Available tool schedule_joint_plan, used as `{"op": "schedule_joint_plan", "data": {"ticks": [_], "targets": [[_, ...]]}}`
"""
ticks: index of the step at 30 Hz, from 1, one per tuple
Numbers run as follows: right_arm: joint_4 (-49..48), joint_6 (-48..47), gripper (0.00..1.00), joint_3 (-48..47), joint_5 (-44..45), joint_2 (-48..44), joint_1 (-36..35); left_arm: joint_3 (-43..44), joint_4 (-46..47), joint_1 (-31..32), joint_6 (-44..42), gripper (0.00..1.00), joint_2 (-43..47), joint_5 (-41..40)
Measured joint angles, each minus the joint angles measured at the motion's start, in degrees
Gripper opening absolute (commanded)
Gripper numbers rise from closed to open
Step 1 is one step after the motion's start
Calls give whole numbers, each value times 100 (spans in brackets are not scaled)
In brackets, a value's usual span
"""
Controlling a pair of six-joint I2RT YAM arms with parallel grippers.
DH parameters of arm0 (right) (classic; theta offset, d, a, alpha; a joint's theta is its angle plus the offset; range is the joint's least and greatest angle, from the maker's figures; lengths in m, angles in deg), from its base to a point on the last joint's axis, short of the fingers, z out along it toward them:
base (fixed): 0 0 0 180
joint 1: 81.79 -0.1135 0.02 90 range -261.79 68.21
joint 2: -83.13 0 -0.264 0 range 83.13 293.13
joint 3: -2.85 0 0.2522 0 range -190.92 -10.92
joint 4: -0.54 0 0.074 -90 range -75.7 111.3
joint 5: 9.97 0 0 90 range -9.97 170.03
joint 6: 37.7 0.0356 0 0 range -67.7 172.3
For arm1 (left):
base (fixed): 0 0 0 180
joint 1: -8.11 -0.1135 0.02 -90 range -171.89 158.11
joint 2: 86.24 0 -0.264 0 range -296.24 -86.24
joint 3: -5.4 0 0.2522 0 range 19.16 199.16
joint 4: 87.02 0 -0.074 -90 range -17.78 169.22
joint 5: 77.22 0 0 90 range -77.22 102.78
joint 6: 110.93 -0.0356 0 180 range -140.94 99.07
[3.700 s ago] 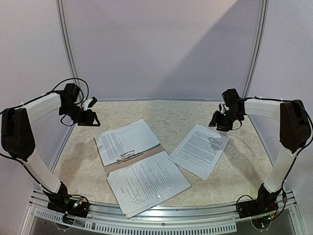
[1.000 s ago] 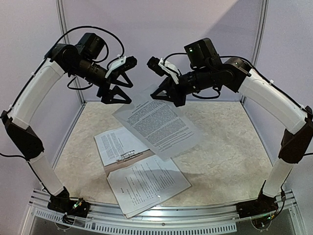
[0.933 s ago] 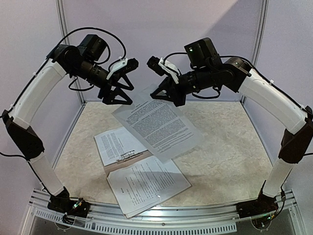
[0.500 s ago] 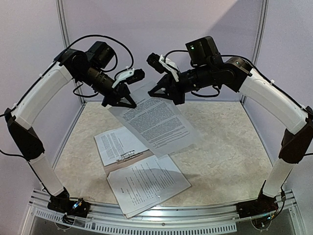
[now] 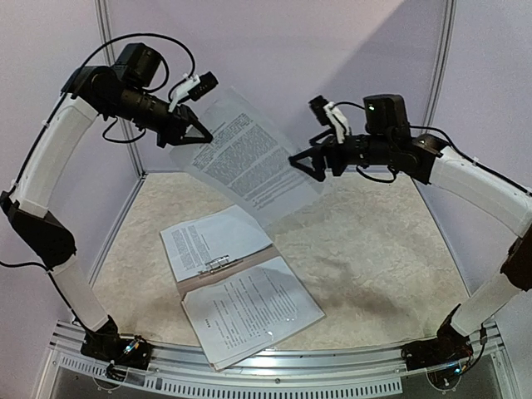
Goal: Put the files into the folder
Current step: Pass from the right arm to the left, then place the file on the spring clip of the folder.
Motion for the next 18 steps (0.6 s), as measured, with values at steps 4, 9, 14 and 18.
{"op": "schedule_joint_plan", "data": {"ticks": [4, 9, 14, 18], "targets": [[-1067, 811, 99, 1217, 63, -417, 782, 496, -4, -149, 216, 0, 0, 83], [-2450, 1303, 96, 2017, -525, -501, 748, 957, 0, -459, 577, 0, 9, 376], [-3818, 1886, 90, 2162, -1097, -254, 702, 1029, -4, -723, 881, 0, 13, 699], [-4542, 2417, 74, 1766, -1355, 334, 704, 1027, -7, -802, 1145, 0, 13, 955]]}}
